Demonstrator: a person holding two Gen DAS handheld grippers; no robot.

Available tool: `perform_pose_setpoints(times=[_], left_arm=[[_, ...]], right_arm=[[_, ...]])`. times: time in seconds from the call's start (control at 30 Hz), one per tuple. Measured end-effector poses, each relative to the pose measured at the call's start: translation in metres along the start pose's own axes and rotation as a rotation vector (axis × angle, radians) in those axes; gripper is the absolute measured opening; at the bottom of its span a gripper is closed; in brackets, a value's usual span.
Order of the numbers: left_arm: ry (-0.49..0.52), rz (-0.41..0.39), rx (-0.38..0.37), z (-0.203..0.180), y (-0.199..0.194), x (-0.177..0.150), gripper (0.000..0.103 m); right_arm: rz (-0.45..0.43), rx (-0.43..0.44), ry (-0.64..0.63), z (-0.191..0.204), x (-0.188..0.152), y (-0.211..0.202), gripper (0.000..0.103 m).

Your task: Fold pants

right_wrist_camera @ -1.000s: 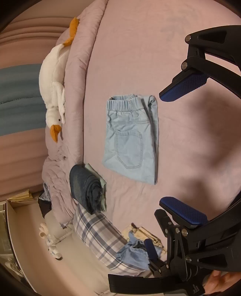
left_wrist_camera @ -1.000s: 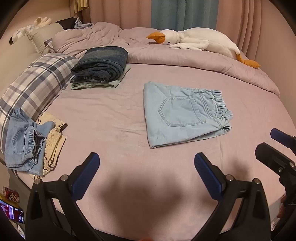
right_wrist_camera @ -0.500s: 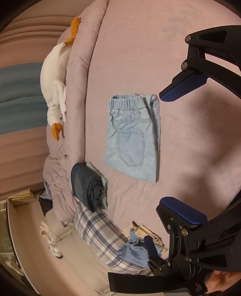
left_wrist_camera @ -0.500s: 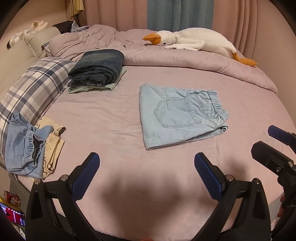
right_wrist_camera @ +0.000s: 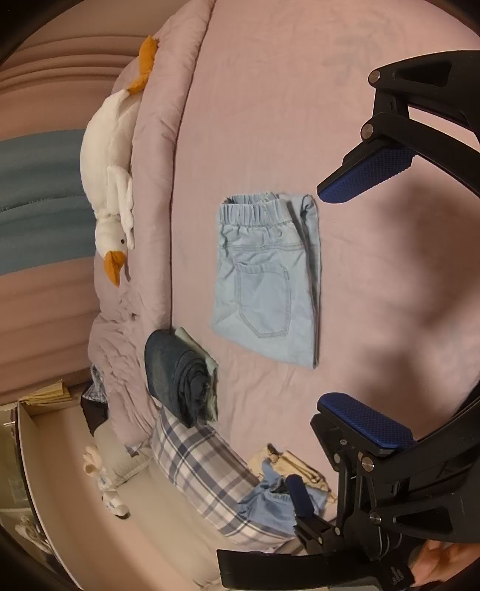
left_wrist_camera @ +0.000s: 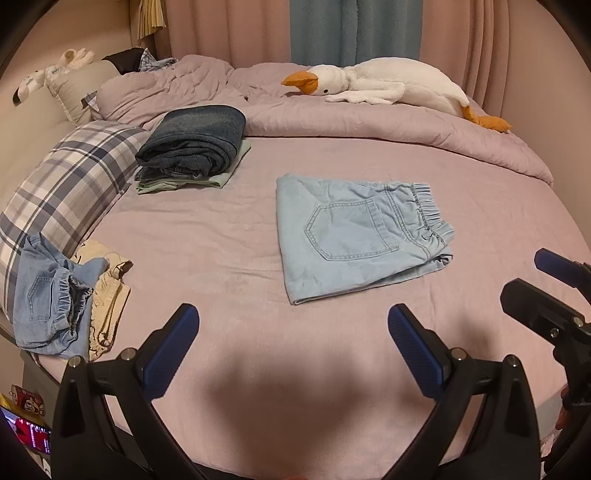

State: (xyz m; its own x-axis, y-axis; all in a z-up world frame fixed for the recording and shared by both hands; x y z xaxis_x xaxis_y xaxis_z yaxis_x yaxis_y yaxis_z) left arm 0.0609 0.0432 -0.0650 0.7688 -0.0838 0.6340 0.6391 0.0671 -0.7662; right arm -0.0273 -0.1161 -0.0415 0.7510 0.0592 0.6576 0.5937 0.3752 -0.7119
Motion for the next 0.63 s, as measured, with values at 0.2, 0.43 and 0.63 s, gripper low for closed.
perform_pose_setpoints(times=[0.2,0.43,0.63], left_arm=[[0.001,0.000,-0.001,-0.0010,0.0006,0.0007,0.102],[-0.002,-0.004,-0.010,-0.0018,-0.0001,0.0017,0.102],[0.002,-0.009,-0.012,-0.0037,-0.0016,0.0039,0.102]], right_arm=[[0.003,-0.002,-0.001,0.0001,0.0006,-0.0001,0.102],[0.002,-0.003,-0.004,-0.0001,0.0016,0.0001,0.102],[0.003,-0.003,-0.003,-0.0006,0.0020,-0.0003,0.102]])
Point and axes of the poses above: each gripper's, at about its wrist camera, not at the fingertips, and y roughly the way its jaws point, z to its left, x to its top, the point moved 10 cm from there along y, roughly the way its jaws point, and after that the axes turned 6 degrees about y, right-handed, at the moved point
